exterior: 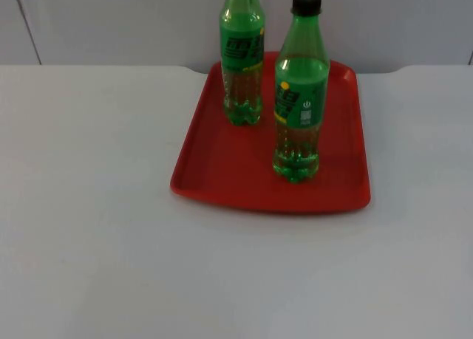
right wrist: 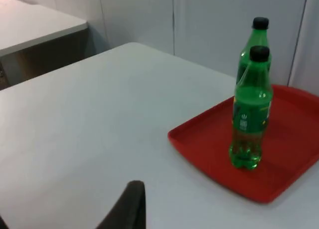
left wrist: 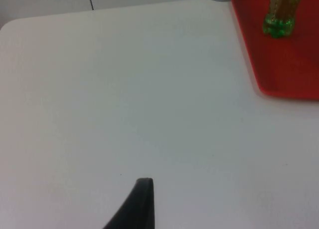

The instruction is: Place the bottle upright on the tray.

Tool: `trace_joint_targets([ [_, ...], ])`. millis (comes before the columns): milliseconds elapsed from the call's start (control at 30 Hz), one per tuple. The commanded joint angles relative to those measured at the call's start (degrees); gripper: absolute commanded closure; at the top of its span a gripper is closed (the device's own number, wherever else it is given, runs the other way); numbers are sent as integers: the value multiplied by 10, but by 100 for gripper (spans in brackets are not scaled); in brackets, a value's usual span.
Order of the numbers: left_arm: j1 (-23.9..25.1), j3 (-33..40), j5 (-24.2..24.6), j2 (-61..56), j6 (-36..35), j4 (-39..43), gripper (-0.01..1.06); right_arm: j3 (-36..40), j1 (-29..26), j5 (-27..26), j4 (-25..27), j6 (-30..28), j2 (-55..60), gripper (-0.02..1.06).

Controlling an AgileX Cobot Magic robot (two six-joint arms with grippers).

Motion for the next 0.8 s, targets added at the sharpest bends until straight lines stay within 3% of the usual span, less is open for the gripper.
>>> trace_joint_targets([
  [0, -5, 2, -1, -2, 1, 0, 0, -1, 3, 20, 11, -11, -12, -1],
  [200, -5, 2, -1, -2, 1, 0, 0, -1, 3, 70, 15, -16, -49, -1],
  [433, -5, 2, -1, -2, 1, 0, 0, -8, 3, 89, 26, -21, -49, -1],
  [633, -5, 2, -1, -2, 1, 0, 0, -14, 3, 167, 22, -45, -49, -1],
  [767, -5, 2, -1, -2, 1, 0, 0, -13, 3, 168, 22, -49, -49, -1],
])
